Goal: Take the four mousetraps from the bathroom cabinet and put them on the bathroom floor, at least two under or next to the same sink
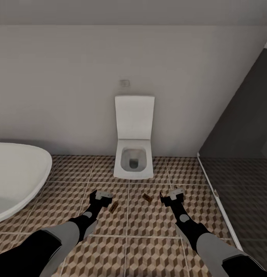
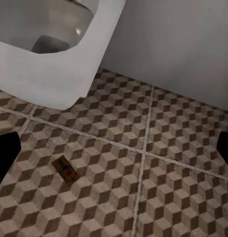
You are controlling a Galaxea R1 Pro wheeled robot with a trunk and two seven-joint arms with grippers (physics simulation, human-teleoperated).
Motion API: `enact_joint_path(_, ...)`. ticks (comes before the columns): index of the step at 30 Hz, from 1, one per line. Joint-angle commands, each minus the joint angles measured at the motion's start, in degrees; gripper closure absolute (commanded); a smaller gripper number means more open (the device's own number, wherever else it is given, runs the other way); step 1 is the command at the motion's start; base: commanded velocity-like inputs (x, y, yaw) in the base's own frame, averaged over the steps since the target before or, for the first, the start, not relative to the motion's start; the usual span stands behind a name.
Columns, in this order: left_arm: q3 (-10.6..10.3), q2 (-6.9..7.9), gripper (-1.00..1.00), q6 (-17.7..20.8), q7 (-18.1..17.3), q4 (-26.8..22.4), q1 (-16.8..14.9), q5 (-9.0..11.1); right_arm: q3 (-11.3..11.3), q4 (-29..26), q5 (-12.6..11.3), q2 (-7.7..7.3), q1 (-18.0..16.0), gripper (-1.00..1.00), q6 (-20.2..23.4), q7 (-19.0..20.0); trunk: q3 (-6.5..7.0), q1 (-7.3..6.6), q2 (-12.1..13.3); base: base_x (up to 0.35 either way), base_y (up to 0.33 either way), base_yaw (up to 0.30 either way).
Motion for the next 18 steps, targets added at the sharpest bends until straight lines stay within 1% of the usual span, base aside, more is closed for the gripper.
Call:
enact_joint_path(1, -0.5, -0.06, -1.00, -0.4, 0.2, 0.3, -0.1, 0.3, 0.1, 0.1, 0.6, 0.00, 0.0, -1.00, 0.0, -0.5, 0.24, -0.22, 0.4, 0.000, 0.000, 0.000)
enact_joint_path(18, -0.5, -0.14, -1.00, -0.4, 0.2, 0.3, -0.1, 0.3, 0.1, 0.1, 0.6, 0.00, 0.0, -1.00, 0.0, -0.5, 4.87, -3.95, 7.2, 0.000, 0.000, 0.000)
